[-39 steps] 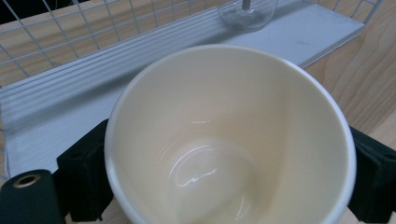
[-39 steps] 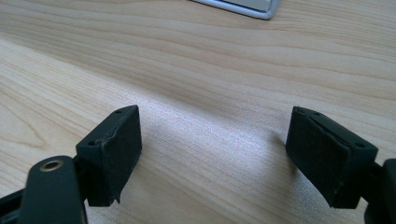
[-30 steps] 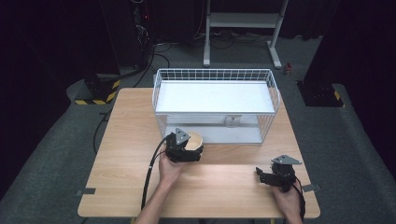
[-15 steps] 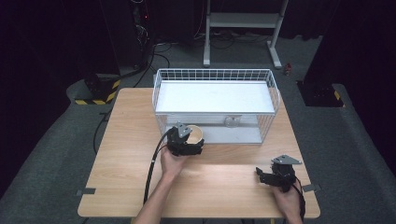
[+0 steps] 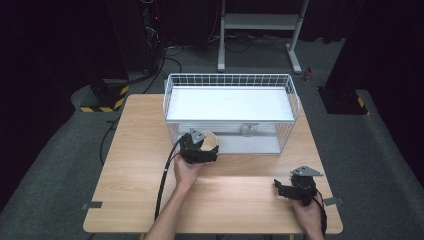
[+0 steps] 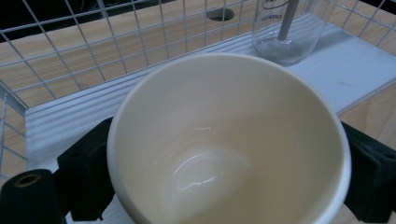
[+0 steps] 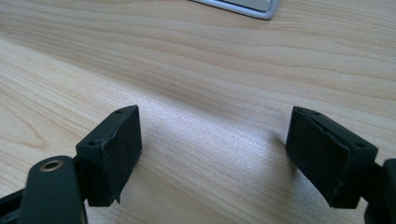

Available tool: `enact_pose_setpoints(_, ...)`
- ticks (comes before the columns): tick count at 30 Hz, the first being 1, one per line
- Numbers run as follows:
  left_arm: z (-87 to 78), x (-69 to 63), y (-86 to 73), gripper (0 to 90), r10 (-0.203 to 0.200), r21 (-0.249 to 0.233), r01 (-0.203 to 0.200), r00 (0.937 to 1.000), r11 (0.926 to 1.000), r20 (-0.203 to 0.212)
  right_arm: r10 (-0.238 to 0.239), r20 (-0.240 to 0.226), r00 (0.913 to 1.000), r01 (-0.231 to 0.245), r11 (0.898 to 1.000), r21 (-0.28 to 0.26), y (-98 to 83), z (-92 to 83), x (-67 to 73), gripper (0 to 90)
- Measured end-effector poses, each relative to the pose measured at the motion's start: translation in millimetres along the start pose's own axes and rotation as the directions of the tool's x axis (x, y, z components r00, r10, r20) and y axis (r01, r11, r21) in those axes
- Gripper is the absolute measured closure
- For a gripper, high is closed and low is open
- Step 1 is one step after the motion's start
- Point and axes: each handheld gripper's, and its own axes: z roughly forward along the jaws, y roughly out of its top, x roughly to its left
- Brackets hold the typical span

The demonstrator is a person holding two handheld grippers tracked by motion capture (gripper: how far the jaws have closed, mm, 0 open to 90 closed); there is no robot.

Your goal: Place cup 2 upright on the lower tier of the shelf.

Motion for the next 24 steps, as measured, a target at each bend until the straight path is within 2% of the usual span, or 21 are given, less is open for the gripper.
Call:
enact_pose_setpoints(9,6.9,-0.1,1.9,9.4,-0.006,-0.003,0.006,0.9996,1.0,-0.028,-0.001,0.0,1.0,0.001,1.0,0.0,0.0,0.0,0.0,18.3)
enact_pose_setpoints(13,10.6,-0.3,2.5,9.1,0.011,-0.009,-0.012,0.9989,0.9999,-0.045,-0.001,0.0,1.0,0.001,1.0,0.0,0.0,0.0,0.0,18.3)
enact_pose_setpoints(20,15.1,-0.5,1.2,8.8,0.011,-0.028,-0.012,0.9987,0.9995,-0.051,-0.001,0.0,1.0,0.001,1.0,0.0,0.0,0.0,0.0,18.3)
enact_pose_setpoints(24,15.4,-0.5,2.8,8.7,0.017,-0.016,-0.017,0.9984,0.9997,-0.054,-0.001,0.0,1.0,0.001,1.0,0.0,0.0,-0.1,0.0,18.3)
